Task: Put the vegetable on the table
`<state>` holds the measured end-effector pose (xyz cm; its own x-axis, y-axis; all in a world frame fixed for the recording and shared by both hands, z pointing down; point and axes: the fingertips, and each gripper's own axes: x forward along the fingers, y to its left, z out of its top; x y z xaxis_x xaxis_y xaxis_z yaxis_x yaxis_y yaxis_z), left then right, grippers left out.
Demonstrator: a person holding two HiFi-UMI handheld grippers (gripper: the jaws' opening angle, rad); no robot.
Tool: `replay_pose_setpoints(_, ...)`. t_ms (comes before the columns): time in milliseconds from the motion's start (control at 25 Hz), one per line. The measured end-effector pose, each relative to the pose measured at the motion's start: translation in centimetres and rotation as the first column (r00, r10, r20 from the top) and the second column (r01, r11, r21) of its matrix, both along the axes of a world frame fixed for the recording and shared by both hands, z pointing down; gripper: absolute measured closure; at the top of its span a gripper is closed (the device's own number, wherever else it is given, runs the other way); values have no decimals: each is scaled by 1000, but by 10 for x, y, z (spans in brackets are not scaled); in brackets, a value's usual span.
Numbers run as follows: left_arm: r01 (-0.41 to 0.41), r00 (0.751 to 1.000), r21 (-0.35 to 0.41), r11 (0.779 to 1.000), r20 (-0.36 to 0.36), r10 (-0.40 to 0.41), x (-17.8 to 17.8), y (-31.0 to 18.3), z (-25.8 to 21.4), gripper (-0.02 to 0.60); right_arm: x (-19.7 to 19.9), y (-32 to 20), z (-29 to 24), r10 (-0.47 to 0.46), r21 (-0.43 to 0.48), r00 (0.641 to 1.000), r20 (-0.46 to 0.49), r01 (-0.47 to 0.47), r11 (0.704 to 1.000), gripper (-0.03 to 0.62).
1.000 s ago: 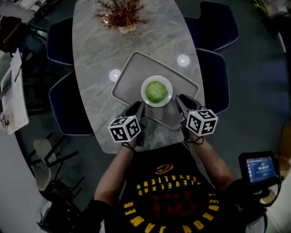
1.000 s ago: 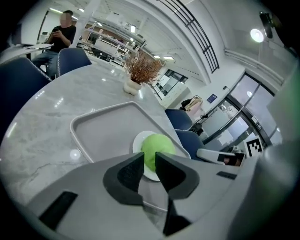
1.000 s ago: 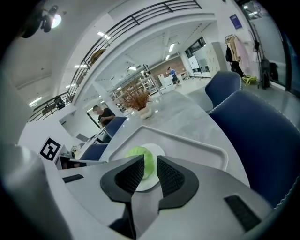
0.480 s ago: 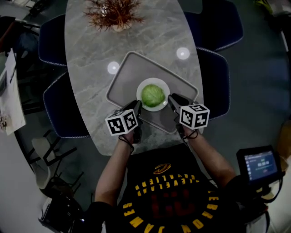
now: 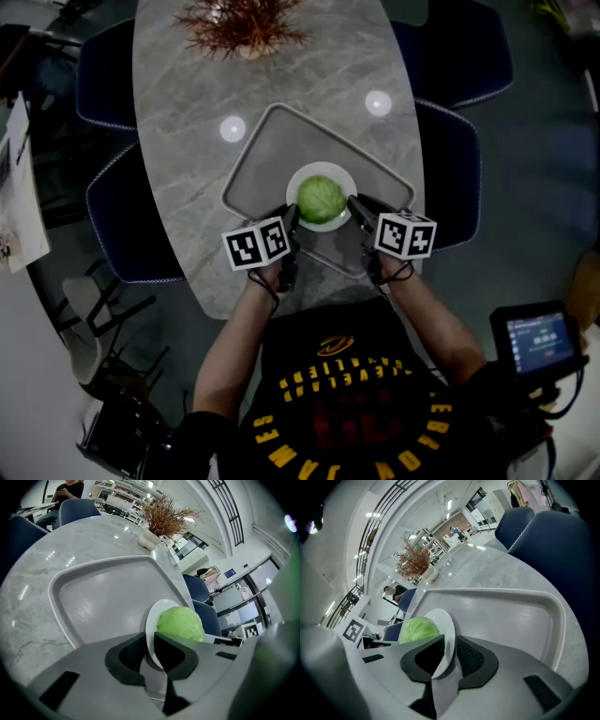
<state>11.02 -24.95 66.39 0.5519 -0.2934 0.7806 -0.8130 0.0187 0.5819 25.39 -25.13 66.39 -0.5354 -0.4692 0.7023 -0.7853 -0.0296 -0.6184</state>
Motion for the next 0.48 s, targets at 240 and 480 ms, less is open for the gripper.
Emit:
replay_pose_setpoints(240, 30, 999, -25, 999, -33, -31, 2, -5, 4, 534, 2, -1, 8, 113, -93, 984, 135, -101, 991, 551)
replay_pose_setpoints(480, 107, 989, -61, 992, -95, -112, 3, -4, 7, 540, 5, -3, 12, 134, -108, 980, 148, -119, 987, 551)
